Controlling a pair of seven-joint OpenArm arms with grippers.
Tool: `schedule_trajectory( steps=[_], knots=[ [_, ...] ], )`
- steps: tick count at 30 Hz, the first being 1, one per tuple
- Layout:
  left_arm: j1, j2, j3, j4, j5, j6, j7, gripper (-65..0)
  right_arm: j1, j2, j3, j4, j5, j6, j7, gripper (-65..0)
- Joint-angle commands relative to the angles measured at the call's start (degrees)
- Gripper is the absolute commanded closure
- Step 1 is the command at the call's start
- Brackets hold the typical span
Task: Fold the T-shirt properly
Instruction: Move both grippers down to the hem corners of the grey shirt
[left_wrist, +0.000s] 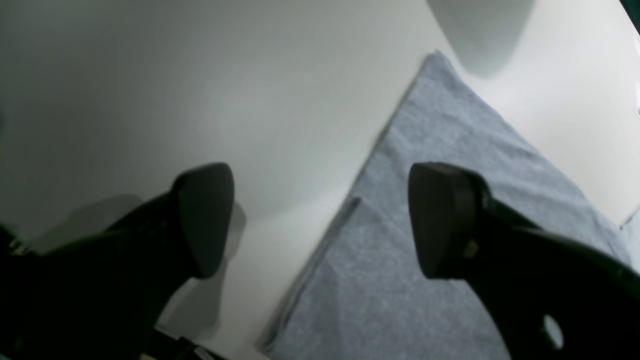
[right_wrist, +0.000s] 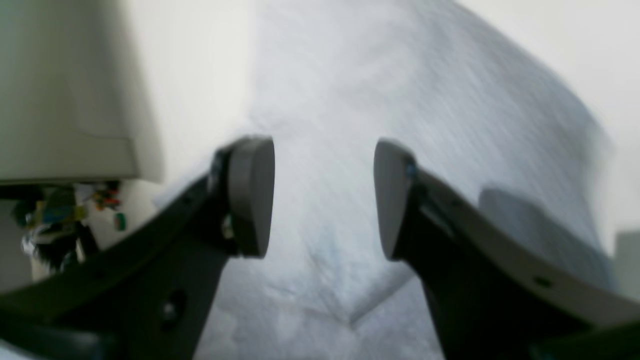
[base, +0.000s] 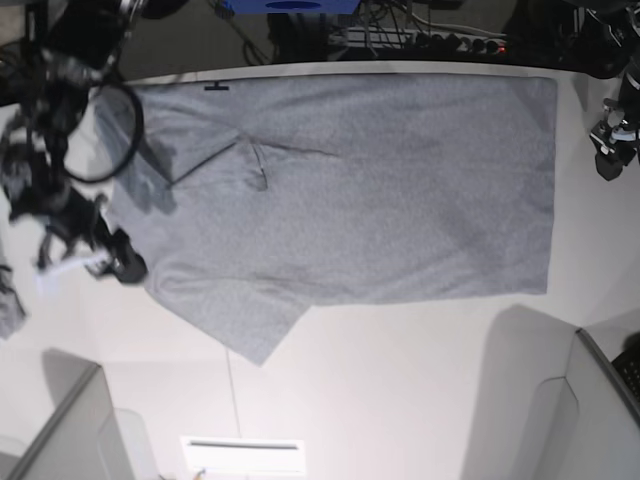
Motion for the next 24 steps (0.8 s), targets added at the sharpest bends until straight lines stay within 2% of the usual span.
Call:
schedule_trajectory(
  steps=[1,3,5,8,9,12,14,17,19,22,24],
  knots=[
    [0.2,-0.9,0.2,1.8,-0.8,-0.4,-1.0,-52.0,3.8,2.6,-2.0,-3.6,0.0,-0.2,1.3,-30.6],
    [0.3,-0.9,0.5,2.4,-0.8,-0.4,-1.0,-47.7,9.8,4.9,-7.2,-12.1,0.0,-0.2,2.4,-30.6],
    [0.3,-0.9,0.5,2.5,-0.9,-0.4,-1.0,-38.2,15.3,7.2,-13.1,-20.1,0.0,-0.2,5.3,-31.2],
    [0.4,-0.8,0.2,2.2,-1.0,-0.4,-1.0,-19.9,23.0,10.7,-24.6,-31.9,0.0,0.4,14.1,-34.1],
    [0.3,-0.8,0.2,2.1,-1.0,-0.4,-1.0,-15.0,25.5,11.3,-28.5,-35.4,0.0,1.8,17.6,-36.5],
    [0.8,-0.7,0.2,2.1,-1.1,-0.4,-1.0,-1.3,33.5,13.0,-41.5,-49.2,0.0,10.4,26.4,-39.2],
    [1.0,-0.7,0.2,2.0,-1.1,-0.4,-1.0,0.0,38.4,12.8,-48.6,-59.7,0.0,14.7,30.4,-39.2],
    [2.0,-0.7,0.2,2.0,-1.1,-0.4,-1.0,0.0,44.4,9.9,-58.1,-75.7,0.0,20.2,38.7,-39.5],
    [2.1,-0.7,0.2,2.0,-1.1,-0.4,-1.0,0.0,46.8,8.4,-62.5,-83.9,0.0,25.5,42.8,-39.6],
    [2.0,-0.7,0.2,2.0,-1.1,-0.4,-1.0,0.0,47.7,6.5,-67.2,-88.6,0.1,32.7,45.2,-39.2],
    [1.9,-0.7,0.2,2.0,-1.1,-0.4,-1.0,0.0,47.5,6.2,-69.0,-88.6,0.1,33.3,45.8,-39.0]
  ],
)
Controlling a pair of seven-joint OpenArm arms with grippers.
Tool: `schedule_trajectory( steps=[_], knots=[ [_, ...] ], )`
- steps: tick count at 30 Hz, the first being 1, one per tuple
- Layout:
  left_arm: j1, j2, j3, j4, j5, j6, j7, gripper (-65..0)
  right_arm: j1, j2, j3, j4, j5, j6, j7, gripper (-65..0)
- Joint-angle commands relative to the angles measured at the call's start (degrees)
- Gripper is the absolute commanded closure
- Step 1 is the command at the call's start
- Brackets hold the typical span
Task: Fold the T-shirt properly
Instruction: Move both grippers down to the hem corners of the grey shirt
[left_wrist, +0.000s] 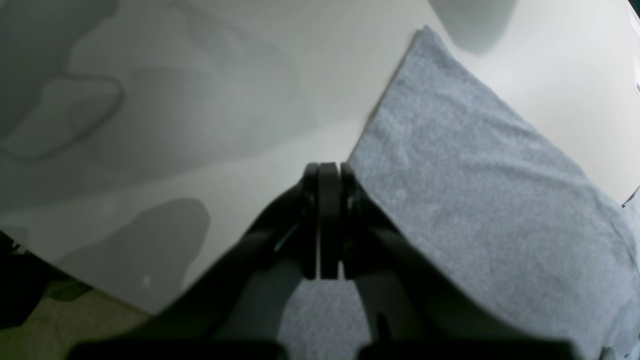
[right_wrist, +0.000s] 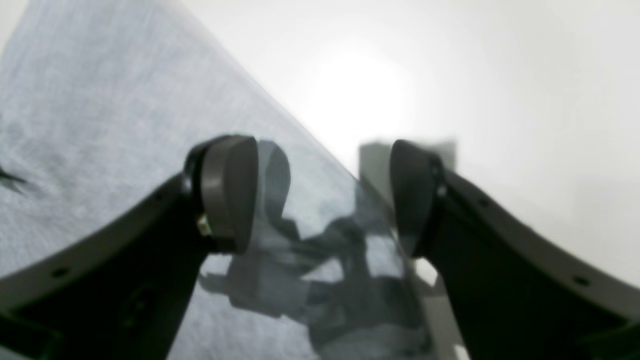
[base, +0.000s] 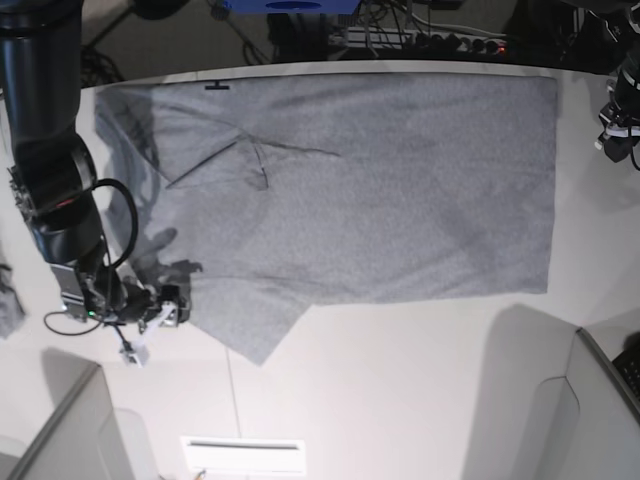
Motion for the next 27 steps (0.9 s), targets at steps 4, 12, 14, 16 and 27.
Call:
schedule_trajectory(
  steps=[4,12,14,16,27],
  knots=[
    [0.2,-0.9,-0.5,0.8,-0.6,-0.3,-1.0,0.0,1.3,-1.0,-2.8,0.6,0.4,0.3,0.4,-39.0],
    [0.4,-0.9,-0.5,0.7,-0.4,-0.3,-1.0,0.0,1.0,-1.9,-4.8,0.6,0.4,0.3,0.6,-37.8],
    [0.4,-0.9,-0.5,0.7,-0.5,-0.3,-1.0,0.0,0.9,-1.9,-4.9,0.6,0.4,0.3,0.7,-32.7],
    [0.4,-0.9,-0.5,0.7,-0.5,-0.3,-1.0,0.0,0.7,-1.9,-5.0,0.3,0.4,0.3,1.7,-26.0],
    [0.3,-0.9,-0.5,0.7,-0.5,-0.3,-1.0,0.0,-0.7,-1.7,-4.7,0.1,0.4,0.2,3.9,0.0]
  ],
)
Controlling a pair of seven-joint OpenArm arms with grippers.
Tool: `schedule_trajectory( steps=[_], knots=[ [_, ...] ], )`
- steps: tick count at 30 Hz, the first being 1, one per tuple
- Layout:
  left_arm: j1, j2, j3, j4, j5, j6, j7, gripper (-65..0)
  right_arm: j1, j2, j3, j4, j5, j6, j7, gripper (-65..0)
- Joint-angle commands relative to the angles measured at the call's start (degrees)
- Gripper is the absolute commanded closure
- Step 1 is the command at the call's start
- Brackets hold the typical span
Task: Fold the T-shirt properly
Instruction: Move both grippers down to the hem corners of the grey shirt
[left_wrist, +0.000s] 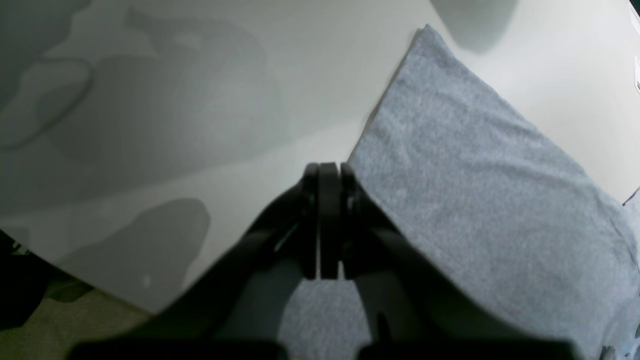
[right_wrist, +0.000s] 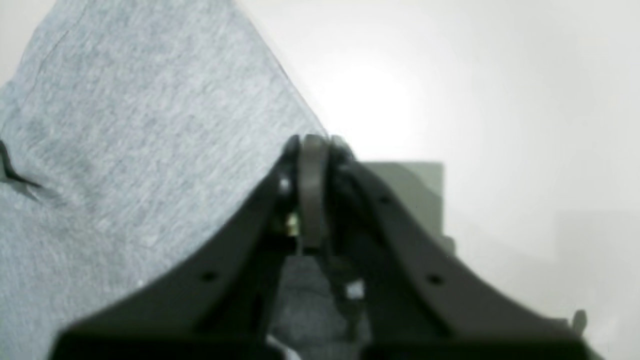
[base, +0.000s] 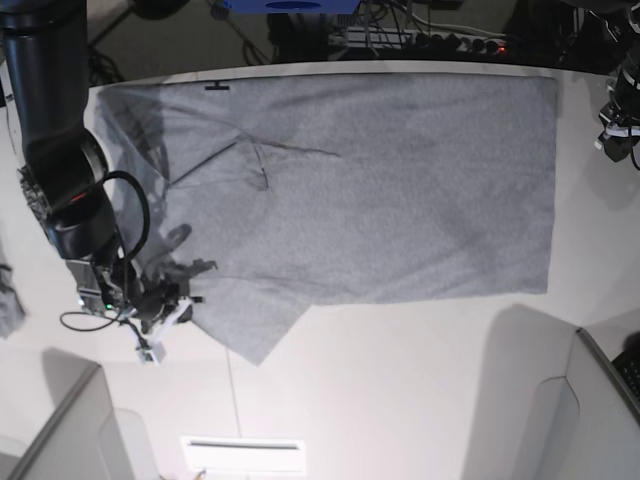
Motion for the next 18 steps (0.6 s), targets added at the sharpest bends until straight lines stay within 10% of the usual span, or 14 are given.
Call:
schedule_trajectory(
  steps=[1,8,14,18],
  knots=[
    [0.2,-0.9,-0.5,0.7,-0.5,-0.3,-1.0,0.0,1.0,0.2,0.2,0.0,-0.9,0.3,-1.4,0.0],
    [-4.3,-1.6,-0.1,0.5,-0.2,-0.2,-1.0,-2.1,1.3,0.2,0.2,0.4,-0.9,0.3,-1.4,0.0],
    [-16.4,-5.2,4.4,-6.2,6.9,0.0,-1.0,-48.5,2.0,0.1,0.2,0.5,-0.8,0.3,-1.4,0.0],
    [-27.7,-8.9,10.5,-17.9,12.6,0.0,-1.0,-53.8,2.3,0.1,0.2,0.5,-0.8,0.3,-1.5,0.0]
  ],
)
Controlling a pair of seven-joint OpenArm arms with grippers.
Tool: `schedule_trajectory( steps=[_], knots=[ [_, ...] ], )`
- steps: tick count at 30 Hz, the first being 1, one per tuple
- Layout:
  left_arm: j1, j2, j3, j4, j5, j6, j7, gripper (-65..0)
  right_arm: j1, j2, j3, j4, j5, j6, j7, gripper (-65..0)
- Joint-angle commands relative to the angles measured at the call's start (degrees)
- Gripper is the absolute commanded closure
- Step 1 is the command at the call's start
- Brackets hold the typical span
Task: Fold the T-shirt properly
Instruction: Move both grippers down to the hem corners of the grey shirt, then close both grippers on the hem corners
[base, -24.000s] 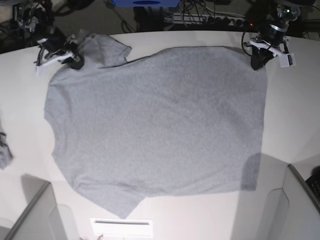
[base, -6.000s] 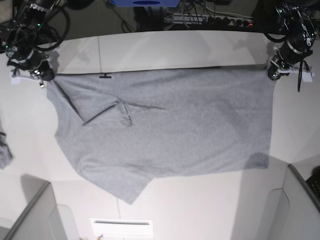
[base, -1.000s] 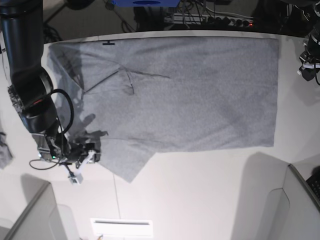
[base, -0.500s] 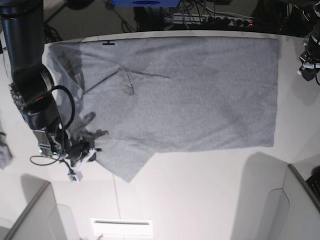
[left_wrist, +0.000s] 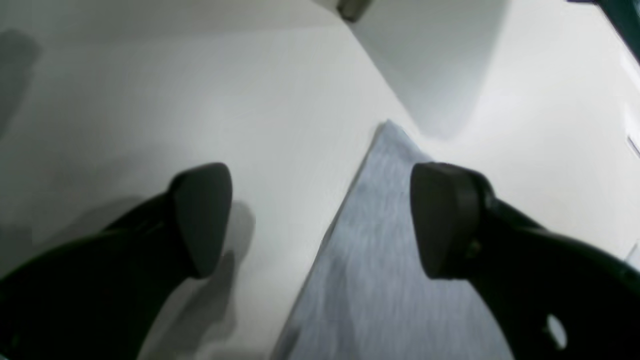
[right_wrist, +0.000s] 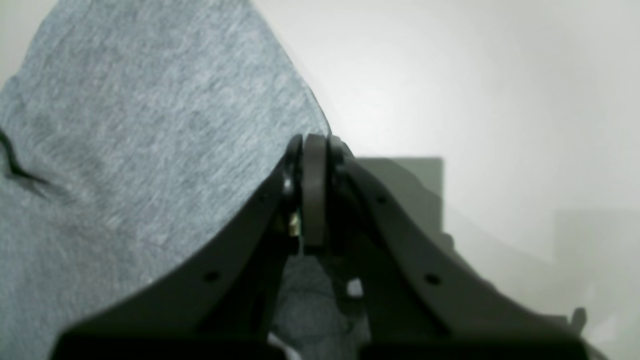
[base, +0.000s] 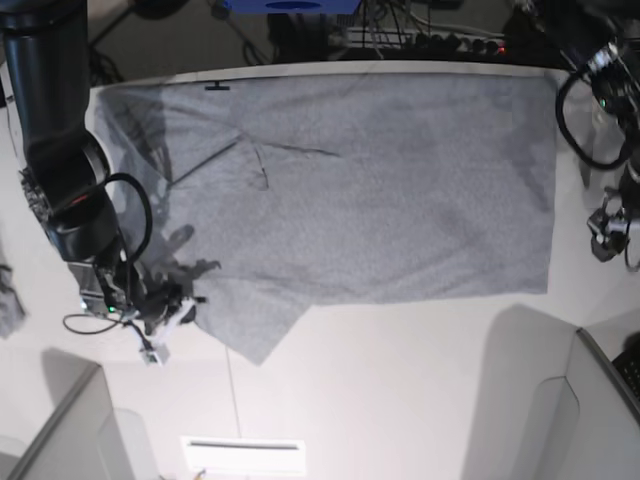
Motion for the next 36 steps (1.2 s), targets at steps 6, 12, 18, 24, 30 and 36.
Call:
schedule_trajectory(
  steps=[6,12,18,24,30,36],
  knots=[
    [-17.3,-5.2,10.6,-18.4,6.9,-0.3,-1.5,-53.8,2.3,0.5,0.1,0.2,-0.7,0.2,-0.8,0.0],
    [-29.7,-6.9,24.9,-33.9,11.2,-0.4,-2.0,-53.8,2.4,0.5,0.1,0.2,-0.7,0.2,-0.8,0.0],
    [-35.1,-7.2,34.9,-45.5,12.2,-0.7,-11.0,-53.8,2.5,0.6,0.1,0.2,-0.7,0.2,-0.8,0.0],
    [-39.2,-8.1,45.4,-55.4,12.0,-8.6,-16.3,-53.8,2.8,0.6,0.1,0.2,-0.7,0.2,-0.8,0.0],
    [-38.5,-8.1,46.1,-57.7,12.1,-8.7,-18.9,-53.8,2.8,1.4,0.1,0.2,-0.7,0.2,-0.8,0.0],
    [-35.5,-7.7,46.0,-57.5,12.1,-8.7,-19.0,-53.8,2.8,1.7,0.1,0.2,-0.7,0.2,-0.8,0.0]
  ],
)
